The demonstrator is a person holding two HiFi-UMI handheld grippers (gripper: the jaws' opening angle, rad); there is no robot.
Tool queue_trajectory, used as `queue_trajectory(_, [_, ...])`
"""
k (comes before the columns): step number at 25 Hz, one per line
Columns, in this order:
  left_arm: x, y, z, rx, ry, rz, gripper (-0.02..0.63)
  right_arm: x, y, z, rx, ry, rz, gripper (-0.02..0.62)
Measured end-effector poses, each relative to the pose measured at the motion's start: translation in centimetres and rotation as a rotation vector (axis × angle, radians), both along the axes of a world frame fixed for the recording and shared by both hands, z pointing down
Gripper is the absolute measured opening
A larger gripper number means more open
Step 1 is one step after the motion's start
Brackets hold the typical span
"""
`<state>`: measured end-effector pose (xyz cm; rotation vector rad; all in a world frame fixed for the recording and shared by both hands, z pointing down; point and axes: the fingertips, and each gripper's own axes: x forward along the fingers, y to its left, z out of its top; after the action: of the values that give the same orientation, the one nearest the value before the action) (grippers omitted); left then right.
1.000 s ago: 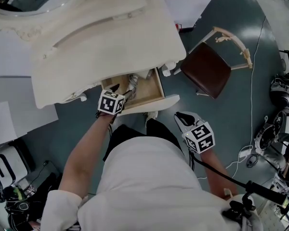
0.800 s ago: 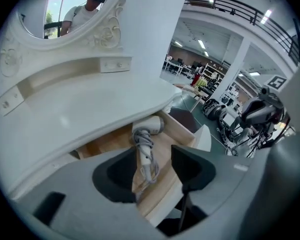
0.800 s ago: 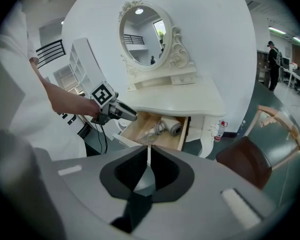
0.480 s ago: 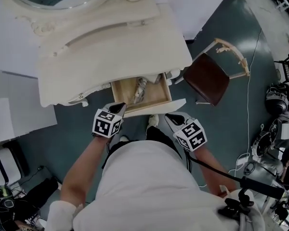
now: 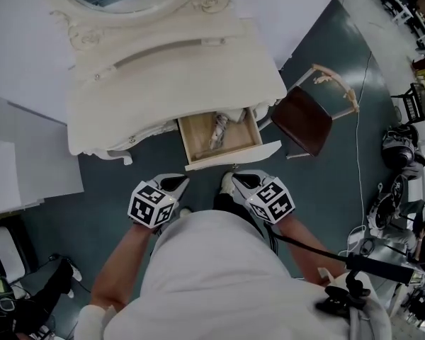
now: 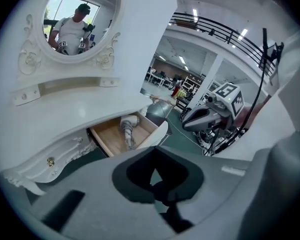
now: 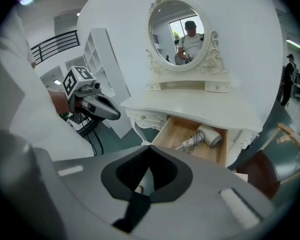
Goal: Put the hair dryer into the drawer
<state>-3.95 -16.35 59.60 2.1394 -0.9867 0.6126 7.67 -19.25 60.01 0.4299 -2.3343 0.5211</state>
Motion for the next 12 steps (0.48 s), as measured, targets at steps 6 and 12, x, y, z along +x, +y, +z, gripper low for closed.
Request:
queue_trajectory(6, [-1.2, 6.3, -1.8, 0.013, 0.019, 0.056, 0.003, -2.9, 6.2, -0.5, -0.004, 0.015, -0.01, -0.002])
queue_trajectory(12, [-3.1, 12.2, -2.3, 0.016, 0.058, 0.063, 0.003, -5.5, 12.1, -0.3, -0.007, 0.014, -0.015, -0.002])
